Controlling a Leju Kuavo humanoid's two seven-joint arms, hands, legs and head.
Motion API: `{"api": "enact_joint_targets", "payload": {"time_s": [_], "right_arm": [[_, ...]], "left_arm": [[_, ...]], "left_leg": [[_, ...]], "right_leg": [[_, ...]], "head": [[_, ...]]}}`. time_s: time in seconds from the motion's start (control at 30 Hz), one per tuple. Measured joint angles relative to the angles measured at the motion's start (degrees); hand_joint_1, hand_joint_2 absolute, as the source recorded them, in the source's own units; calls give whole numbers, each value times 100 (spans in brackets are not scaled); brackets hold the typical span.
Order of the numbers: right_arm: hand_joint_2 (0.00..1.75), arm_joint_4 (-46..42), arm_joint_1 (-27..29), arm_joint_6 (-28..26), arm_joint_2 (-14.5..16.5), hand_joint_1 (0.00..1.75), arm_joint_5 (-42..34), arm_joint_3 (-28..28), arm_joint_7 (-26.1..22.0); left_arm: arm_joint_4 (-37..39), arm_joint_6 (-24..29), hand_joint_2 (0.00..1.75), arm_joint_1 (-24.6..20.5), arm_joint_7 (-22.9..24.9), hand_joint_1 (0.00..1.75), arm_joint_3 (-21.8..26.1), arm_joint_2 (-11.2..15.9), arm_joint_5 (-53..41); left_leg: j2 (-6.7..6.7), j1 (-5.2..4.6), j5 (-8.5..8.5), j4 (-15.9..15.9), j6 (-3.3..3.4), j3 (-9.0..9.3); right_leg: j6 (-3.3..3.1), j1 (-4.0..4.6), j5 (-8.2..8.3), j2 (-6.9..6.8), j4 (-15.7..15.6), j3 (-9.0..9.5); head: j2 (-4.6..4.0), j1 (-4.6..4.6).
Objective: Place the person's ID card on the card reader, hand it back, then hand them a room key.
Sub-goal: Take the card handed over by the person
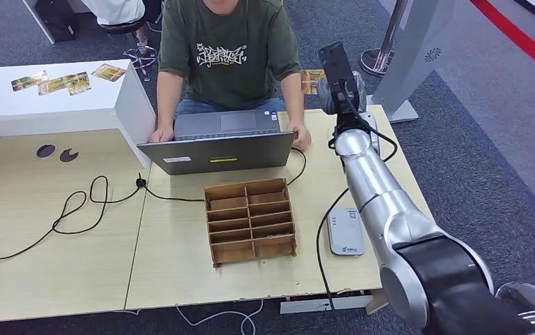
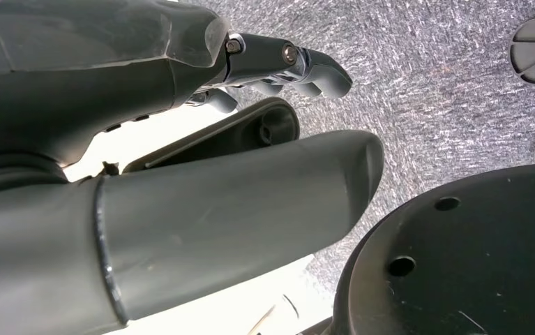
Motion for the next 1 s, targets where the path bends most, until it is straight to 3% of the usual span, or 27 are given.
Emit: {"api": "enact_joint_targets", "payload": {"time_s": [0.4, 1.0], "right_arm": [[175, -432, 692, 25, -497, 175, -608, 30, -178], [175, -2057, 2274, 69, -1156, 175, -933, 170, -215]], "left_arm": [[0, 2, 0, 71, -26, 0, 37, -69, 131], [79, -28, 0, 105, -139, 0, 208, -214, 267]], "left_leg": [[-1, -1, -2, 0, 1, -1], [-2, -1, -3, 0, 2, -5]], "right_leg": [[0, 0, 0, -1, -3, 0], [1, 0, -1, -5, -4, -1]], "head": [[0, 0], [-1, -1]]}}
